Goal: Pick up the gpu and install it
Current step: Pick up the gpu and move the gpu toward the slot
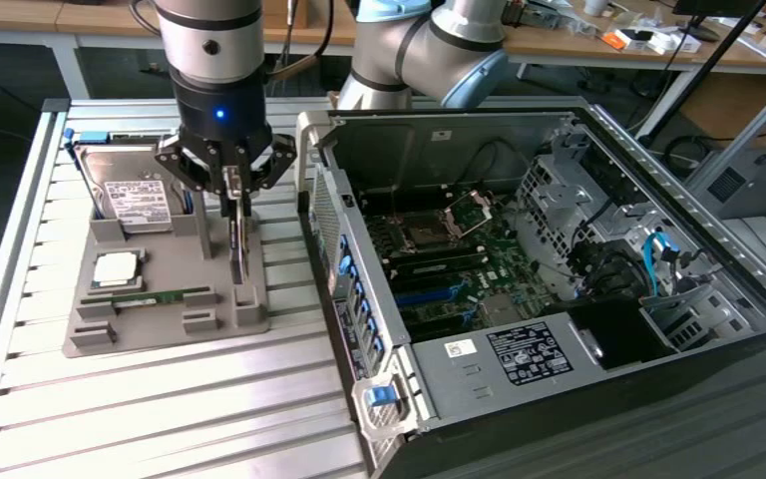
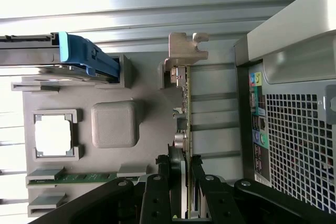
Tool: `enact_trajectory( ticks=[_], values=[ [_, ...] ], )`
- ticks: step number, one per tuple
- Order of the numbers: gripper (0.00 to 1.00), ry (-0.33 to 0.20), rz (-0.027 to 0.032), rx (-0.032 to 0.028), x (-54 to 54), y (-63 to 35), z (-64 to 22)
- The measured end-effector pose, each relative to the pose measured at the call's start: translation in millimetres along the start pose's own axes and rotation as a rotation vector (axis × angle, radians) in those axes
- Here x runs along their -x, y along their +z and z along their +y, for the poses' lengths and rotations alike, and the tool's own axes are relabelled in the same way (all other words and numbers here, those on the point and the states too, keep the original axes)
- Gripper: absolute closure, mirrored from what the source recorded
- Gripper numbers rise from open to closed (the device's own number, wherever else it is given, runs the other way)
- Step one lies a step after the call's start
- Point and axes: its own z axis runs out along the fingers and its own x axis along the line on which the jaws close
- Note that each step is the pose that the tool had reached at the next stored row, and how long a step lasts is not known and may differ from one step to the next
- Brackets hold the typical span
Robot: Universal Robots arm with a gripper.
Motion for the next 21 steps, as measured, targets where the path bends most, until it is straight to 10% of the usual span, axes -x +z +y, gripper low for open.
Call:
enact_trajectory(
  ticks=[21],
  values=[
    [0.73,0.0,0.0,-0.0001,0.1,-5.6,0.2]
  ],
)
